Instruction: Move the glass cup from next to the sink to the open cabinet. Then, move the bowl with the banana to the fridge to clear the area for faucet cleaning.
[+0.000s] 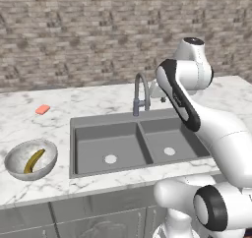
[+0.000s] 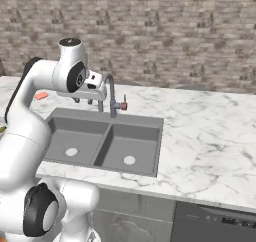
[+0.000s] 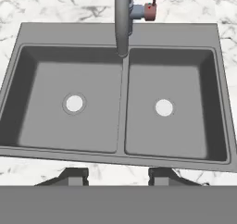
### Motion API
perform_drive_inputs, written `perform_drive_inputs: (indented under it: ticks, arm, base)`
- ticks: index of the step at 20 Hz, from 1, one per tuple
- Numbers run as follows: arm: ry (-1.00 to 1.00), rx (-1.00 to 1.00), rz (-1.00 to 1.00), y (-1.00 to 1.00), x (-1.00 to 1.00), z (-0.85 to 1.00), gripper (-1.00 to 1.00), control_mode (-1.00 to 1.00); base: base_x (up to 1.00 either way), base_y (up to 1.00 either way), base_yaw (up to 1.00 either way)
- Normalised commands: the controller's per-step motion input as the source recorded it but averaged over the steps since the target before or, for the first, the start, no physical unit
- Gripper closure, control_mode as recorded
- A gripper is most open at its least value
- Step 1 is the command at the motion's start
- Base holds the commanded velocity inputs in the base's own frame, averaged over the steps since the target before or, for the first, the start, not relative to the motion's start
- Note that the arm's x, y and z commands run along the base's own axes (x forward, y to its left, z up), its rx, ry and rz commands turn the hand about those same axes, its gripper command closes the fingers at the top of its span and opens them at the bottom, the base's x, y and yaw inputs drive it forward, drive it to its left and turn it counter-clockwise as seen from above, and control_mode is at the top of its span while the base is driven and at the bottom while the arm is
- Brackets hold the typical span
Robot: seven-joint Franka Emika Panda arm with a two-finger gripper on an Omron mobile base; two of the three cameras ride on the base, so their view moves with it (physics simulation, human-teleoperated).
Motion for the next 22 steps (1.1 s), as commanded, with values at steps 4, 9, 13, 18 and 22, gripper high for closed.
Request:
perform_drive_inputs:
  ticks: [4,9,13,18,22]
  arm:
    - [-0.01,0.00,0.00,0.00,-0.31,0.00,-1.00,-1.00]
    - [-0.05,0.00,0.00,0.00,-0.75,-0.15,-1.00,-1.00]
    - [-0.02,0.00,0.00,0.02,-0.24,-0.09,-1.00,1.00]
    - [0.00,0.00,0.00,0.00,0.00,0.00,-1.00,1.00]
    - [0.00,0.00,0.00,0.00,0.00,0.00,-1.00,1.00]
  base:
    - [0.00,0.00,0.00]
    - [0.00,0.00,0.00]
    - [-0.61,0.22,0.00]
    - [-0.17,0.77,-0.01]
    - [0.15,0.99,-0.09]
